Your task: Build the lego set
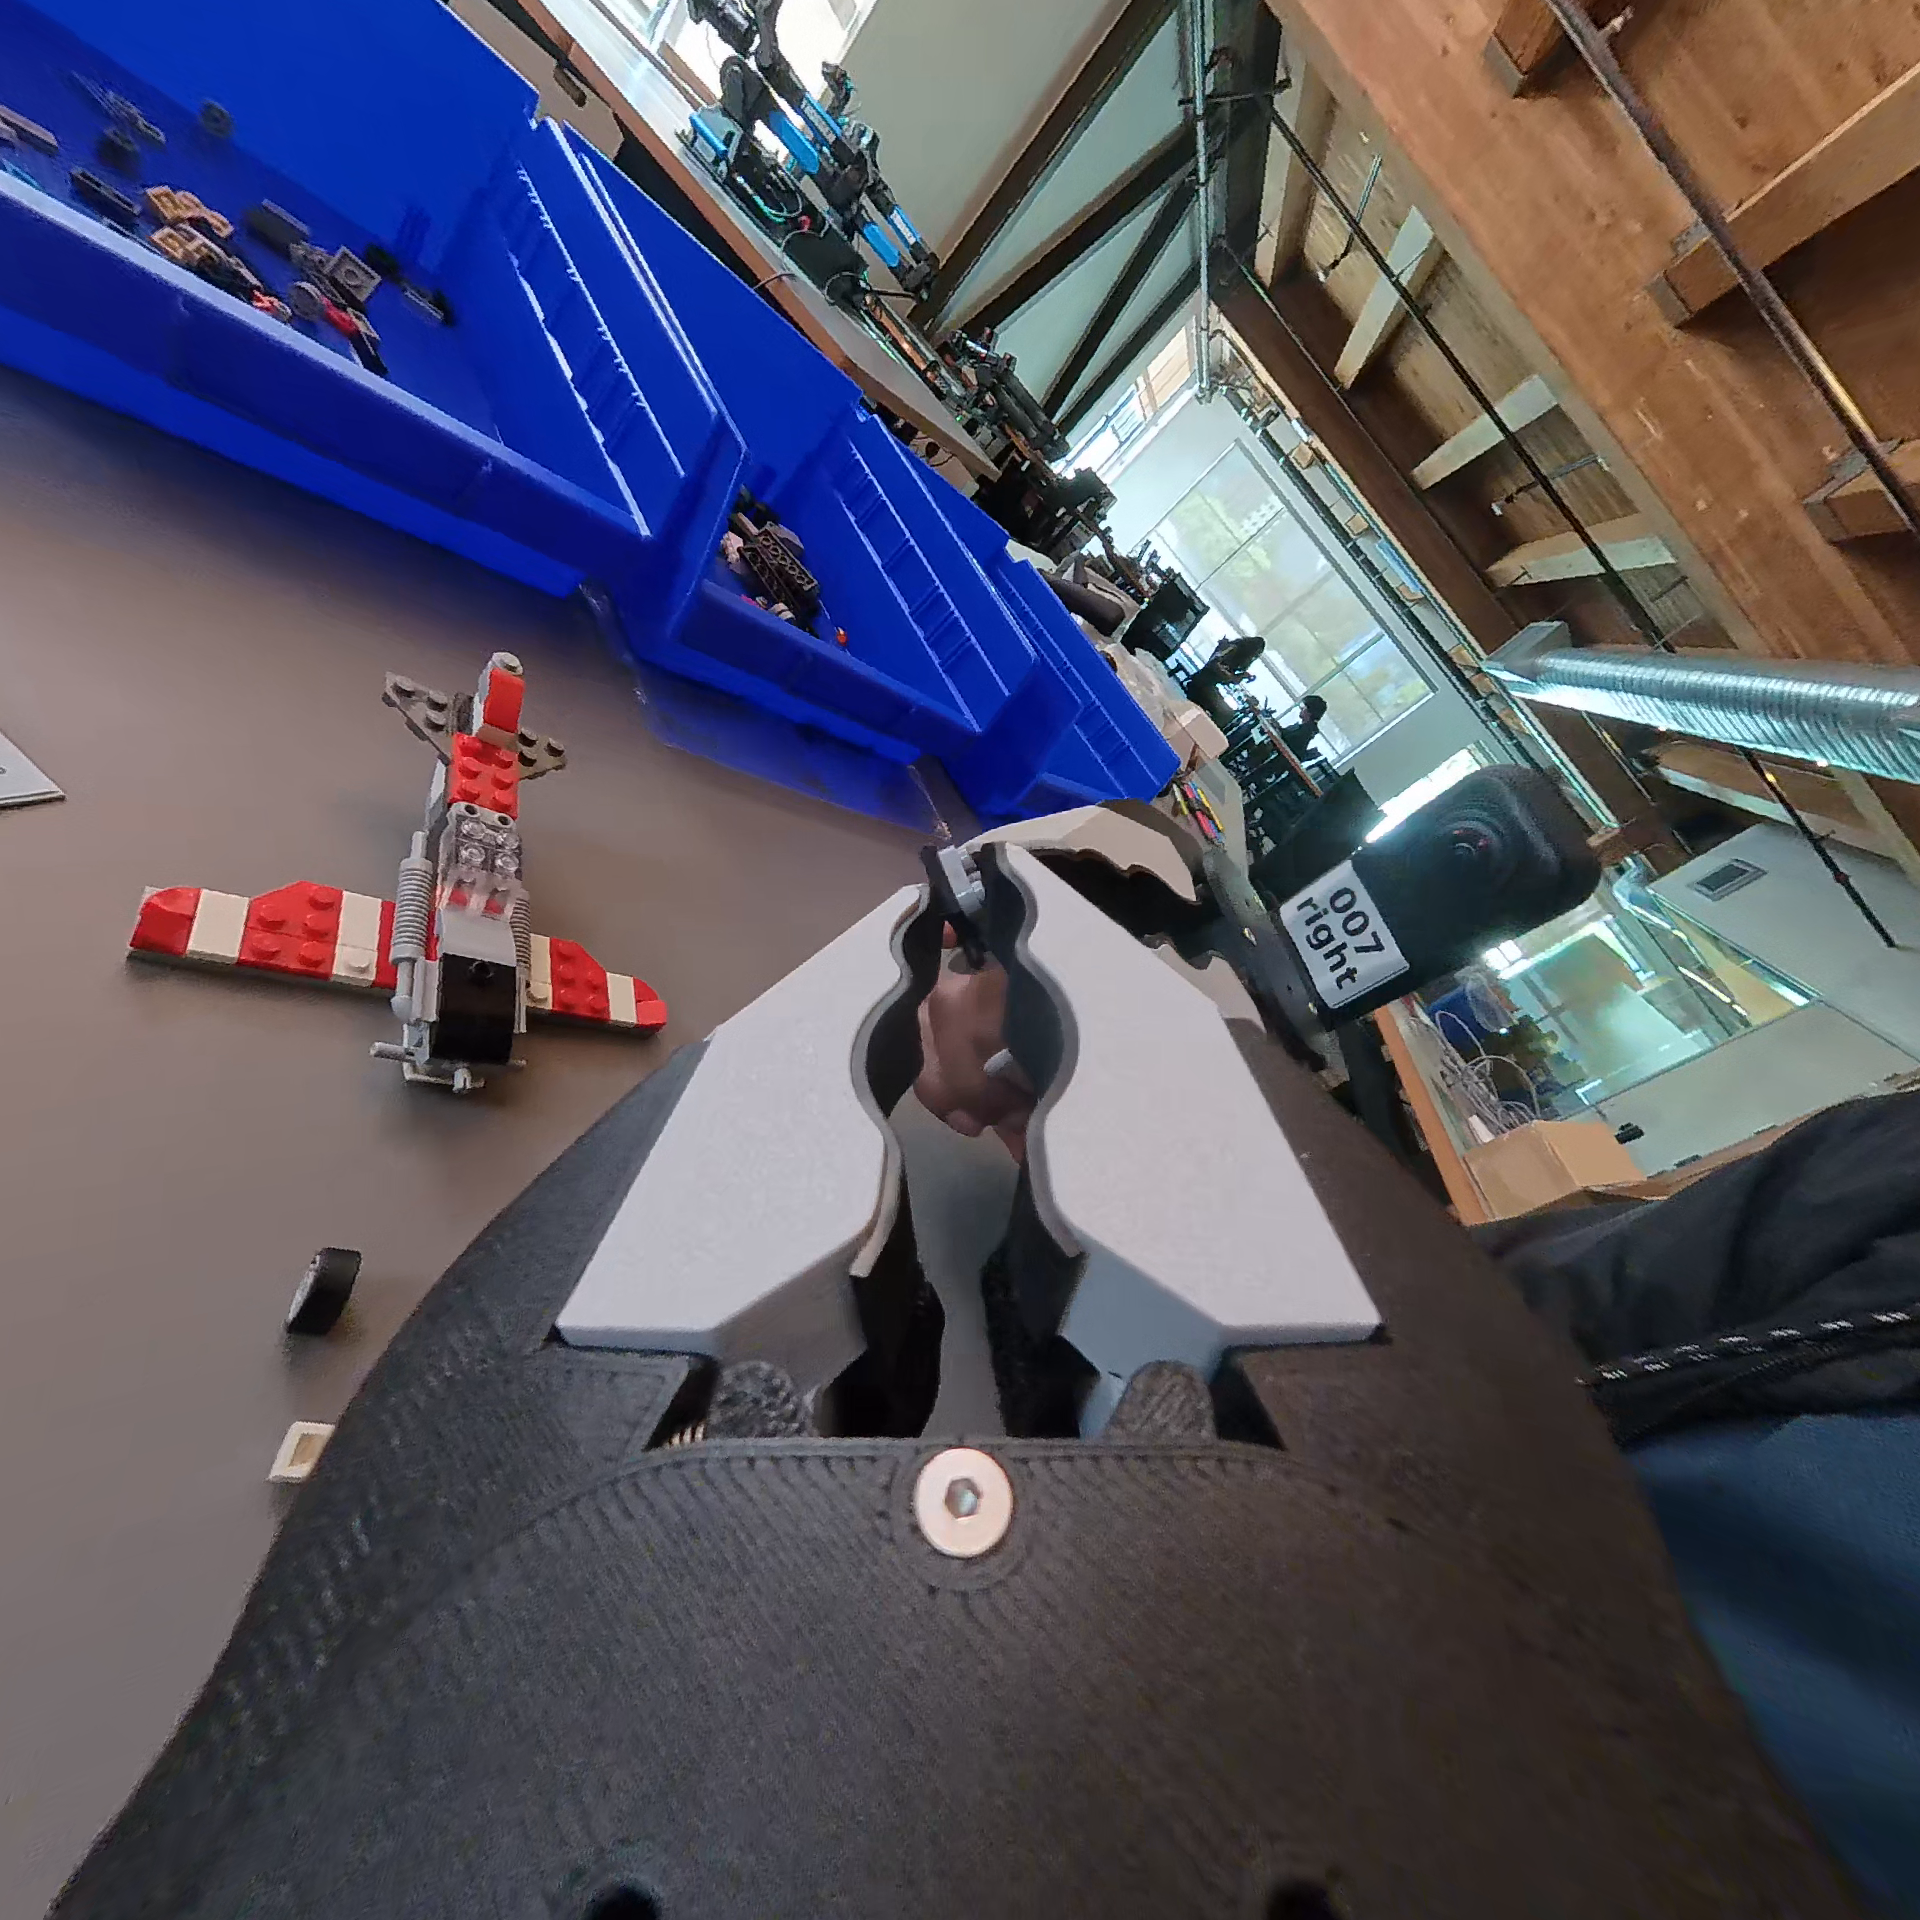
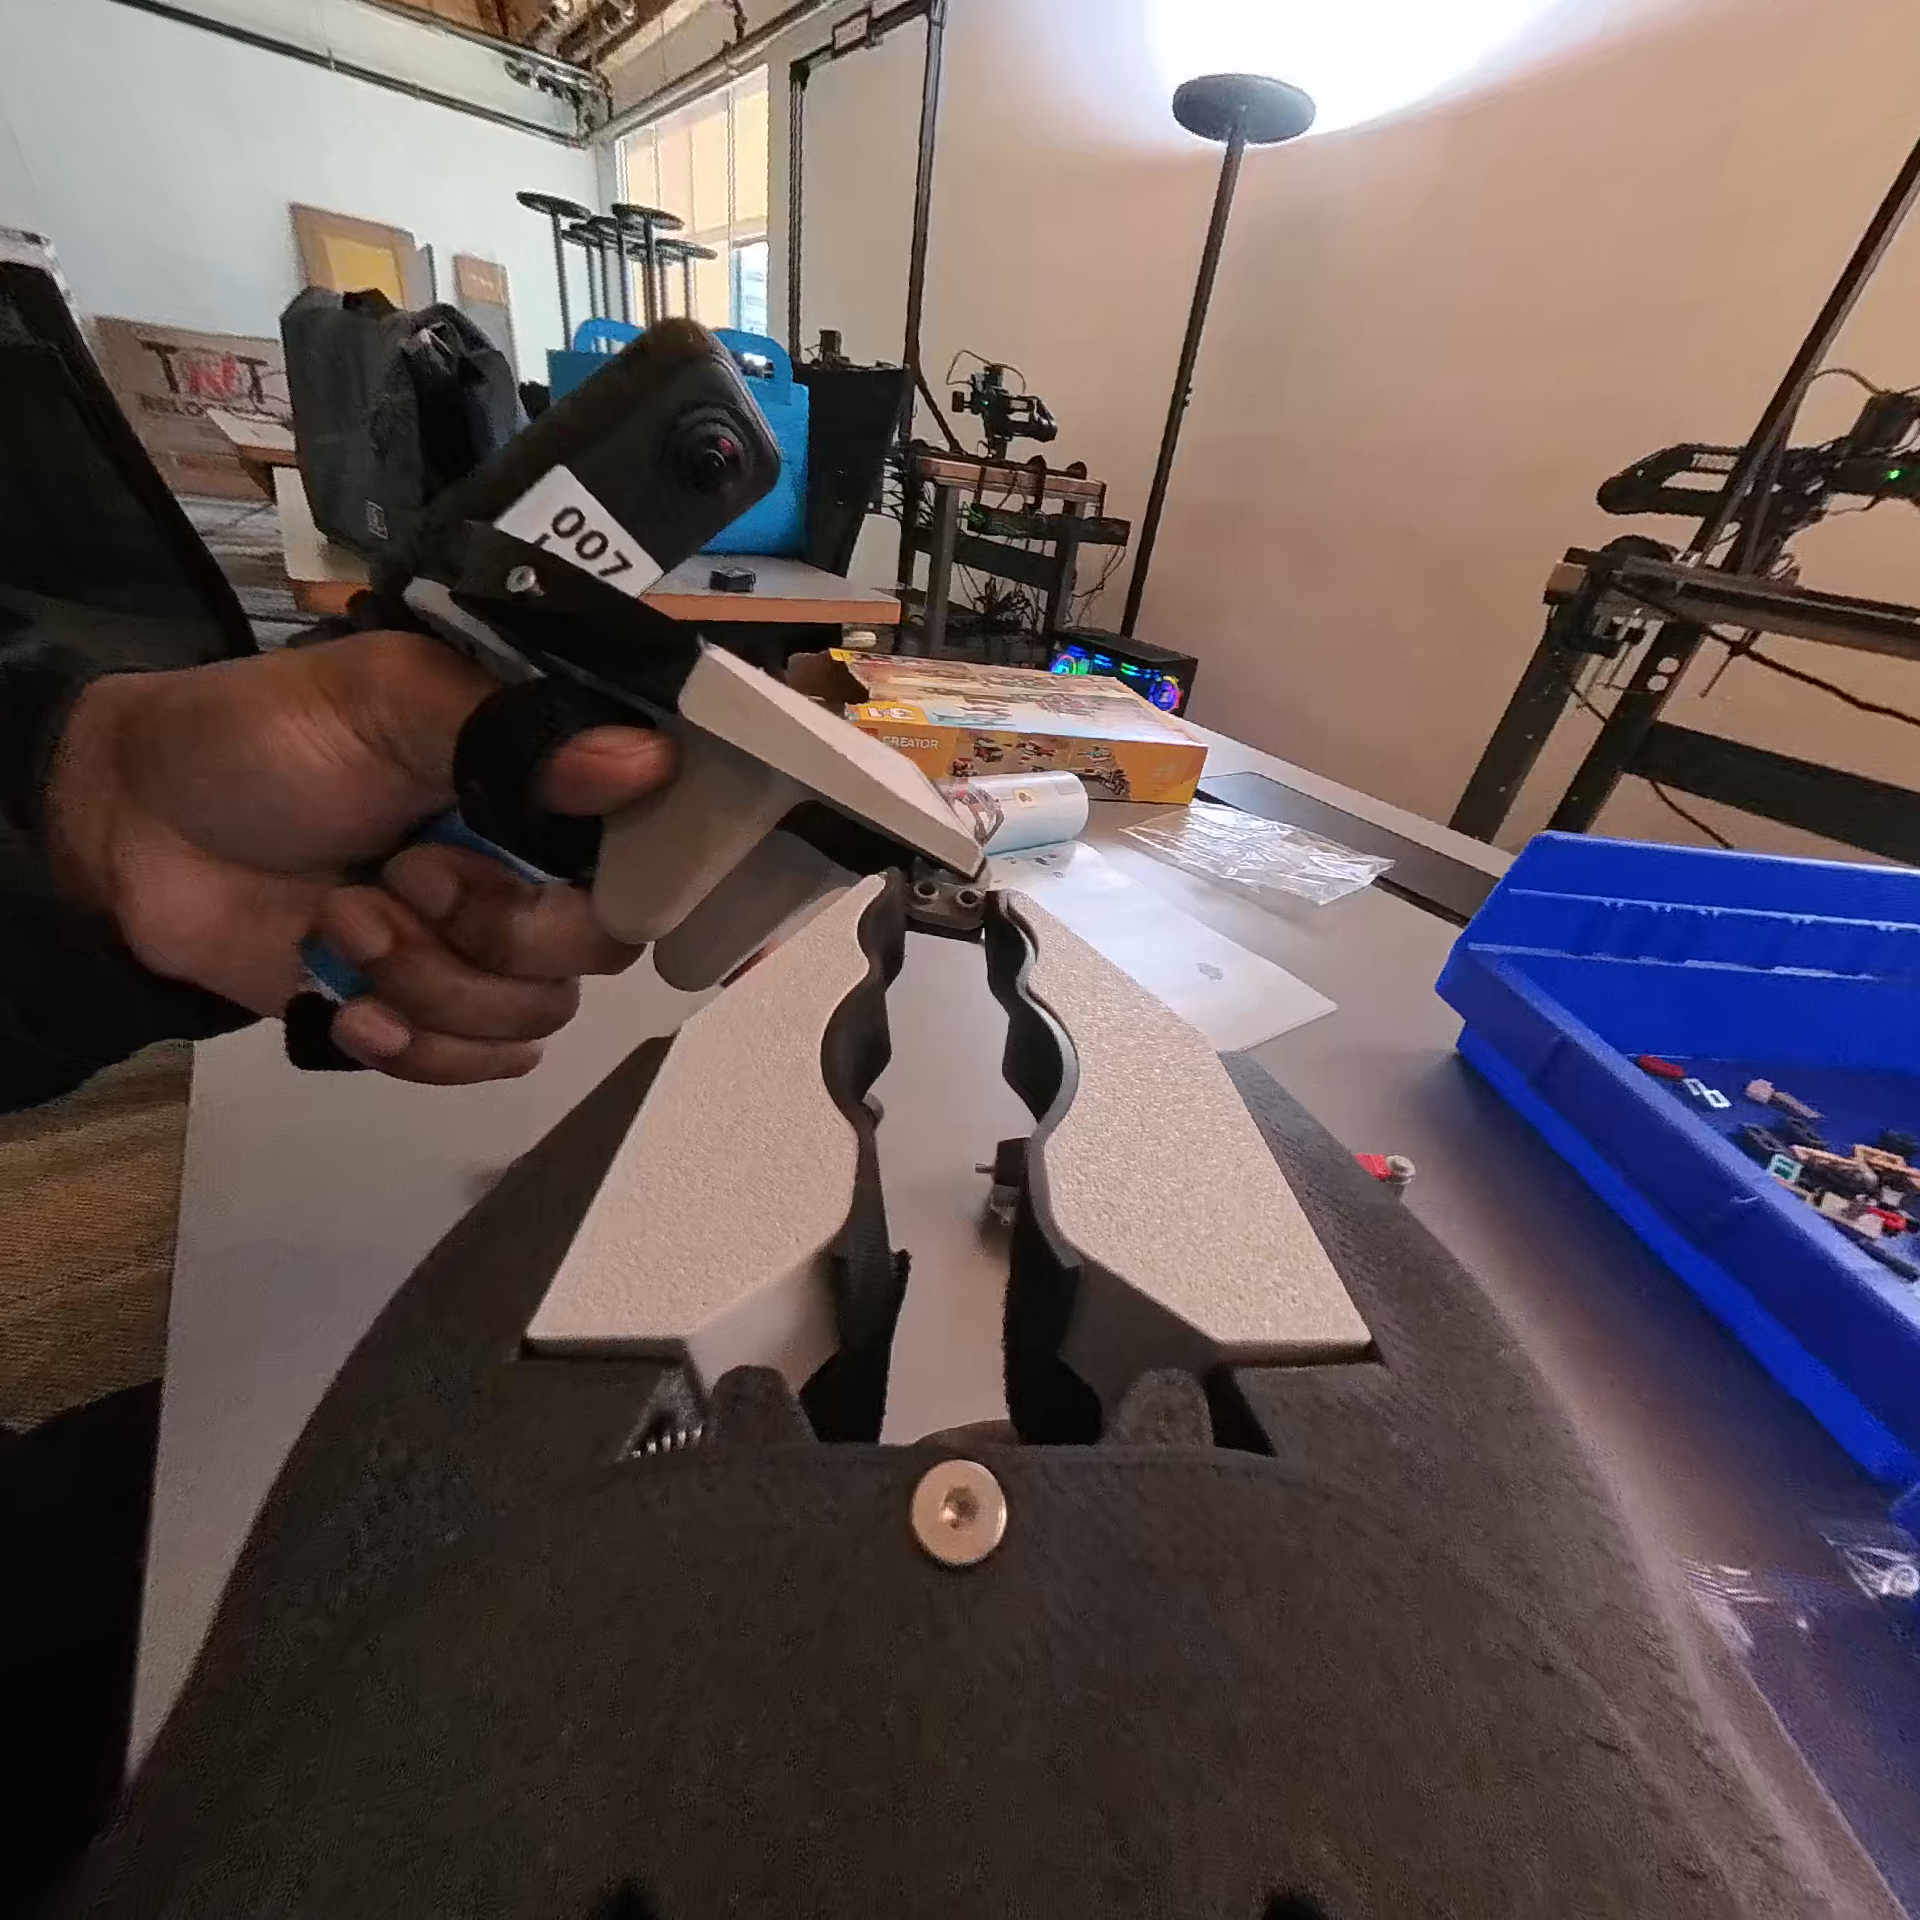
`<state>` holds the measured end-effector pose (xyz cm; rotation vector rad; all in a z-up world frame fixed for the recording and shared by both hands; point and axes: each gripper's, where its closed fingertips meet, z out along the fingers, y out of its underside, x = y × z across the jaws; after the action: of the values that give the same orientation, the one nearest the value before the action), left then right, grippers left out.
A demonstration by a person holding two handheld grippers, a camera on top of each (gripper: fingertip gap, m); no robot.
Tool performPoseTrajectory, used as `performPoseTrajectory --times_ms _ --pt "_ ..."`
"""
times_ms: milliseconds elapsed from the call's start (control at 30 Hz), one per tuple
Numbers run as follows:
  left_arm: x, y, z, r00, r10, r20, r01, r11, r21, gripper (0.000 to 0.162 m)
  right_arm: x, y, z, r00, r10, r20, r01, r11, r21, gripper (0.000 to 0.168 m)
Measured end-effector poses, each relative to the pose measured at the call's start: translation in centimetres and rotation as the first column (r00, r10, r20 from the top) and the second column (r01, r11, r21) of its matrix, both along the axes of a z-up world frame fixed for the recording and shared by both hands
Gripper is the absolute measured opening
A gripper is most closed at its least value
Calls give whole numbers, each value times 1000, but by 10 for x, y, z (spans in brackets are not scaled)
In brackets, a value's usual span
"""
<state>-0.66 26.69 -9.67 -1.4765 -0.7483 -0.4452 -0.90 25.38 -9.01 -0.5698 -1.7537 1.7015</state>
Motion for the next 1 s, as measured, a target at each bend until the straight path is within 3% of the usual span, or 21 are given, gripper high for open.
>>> performPoseTrajectory --times_ms 533,833,1000 --pt "-2 0 -5 997 22 -77 -28 997 -76 11 -2 1 -5 995 64 80 -57 995 -87 15" --pt "-5 0 -1 982 4 188 -22 995 95 10 -4 1 -5 999 -28 -37 30 998 48 17" --pt "-6 0 -4 969 -1 246 -28 993 116 9 -5 1 -8 997 -47 -53 52 994 96 17"
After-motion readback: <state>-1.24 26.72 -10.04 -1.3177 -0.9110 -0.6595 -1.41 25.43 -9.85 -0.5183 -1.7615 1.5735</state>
